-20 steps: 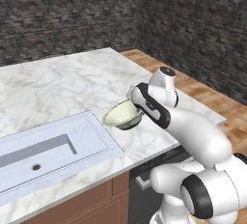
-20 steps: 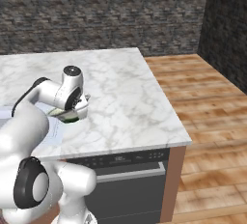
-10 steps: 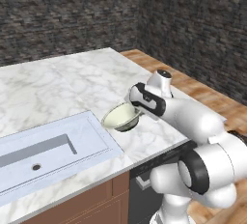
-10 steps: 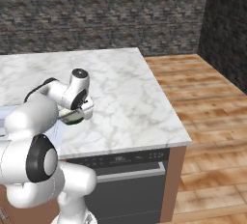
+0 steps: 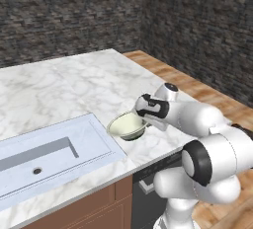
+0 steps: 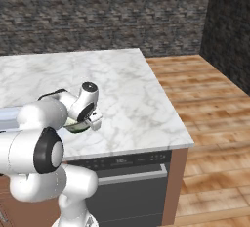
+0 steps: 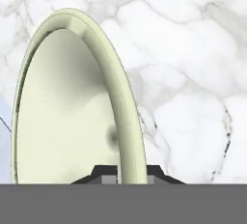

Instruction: Pick the cup and bowl from the counter and place them on the counter next to the sink.

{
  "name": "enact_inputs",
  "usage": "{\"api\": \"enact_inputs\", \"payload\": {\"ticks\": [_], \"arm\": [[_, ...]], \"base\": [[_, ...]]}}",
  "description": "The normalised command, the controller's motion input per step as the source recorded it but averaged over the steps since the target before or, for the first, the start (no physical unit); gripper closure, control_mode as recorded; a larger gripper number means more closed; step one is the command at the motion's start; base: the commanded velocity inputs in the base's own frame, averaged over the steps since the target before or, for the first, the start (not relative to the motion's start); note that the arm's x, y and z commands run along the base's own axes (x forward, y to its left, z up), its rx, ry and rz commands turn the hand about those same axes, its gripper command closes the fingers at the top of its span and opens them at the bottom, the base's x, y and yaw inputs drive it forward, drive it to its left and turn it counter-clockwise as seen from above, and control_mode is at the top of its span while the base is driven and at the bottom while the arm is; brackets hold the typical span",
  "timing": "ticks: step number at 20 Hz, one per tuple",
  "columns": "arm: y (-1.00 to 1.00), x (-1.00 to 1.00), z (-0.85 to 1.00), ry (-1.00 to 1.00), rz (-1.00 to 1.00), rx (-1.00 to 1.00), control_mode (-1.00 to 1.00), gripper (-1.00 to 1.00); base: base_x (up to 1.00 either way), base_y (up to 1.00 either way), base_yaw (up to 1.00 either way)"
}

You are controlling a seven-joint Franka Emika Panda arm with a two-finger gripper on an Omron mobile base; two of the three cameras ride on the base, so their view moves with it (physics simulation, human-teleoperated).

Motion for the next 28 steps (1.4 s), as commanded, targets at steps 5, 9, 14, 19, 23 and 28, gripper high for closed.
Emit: {"api": "enact_inputs", "payload": {"ticks": [5, 9, 14, 19, 23, 28], "arm": [[-0.04, 0.00, -0.52, 0.00, 0.00, 0.00, -1.00, 1.00], [-0.18, 0.05, -0.78, 0.03, 0.00, 0.00, -1.00, 1.00], [-0.05, 0.00, -0.26, 0.01, 0.00, 0.00, -1.00, 1.00], [0.00, 0.00, 0.00, 0.00, 0.00, 0.00, -1.00, -1.00], [0.00, -0.08, 0.00, 0.00, 0.00, 0.00, -1.00, -1.00], [-0.02, -0.65, 0.17, -0.07, -0.01, 0.01, -1.00, -1.00]], "base": [[0.00, 0.00, 0.00], [0.00, 0.00, 0.00], [0.00, 0.00, 0.00], [0.00, 0.00, 0.00], [0.00, 0.00, 0.00], [0.00, 0.00, 0.00]]}}
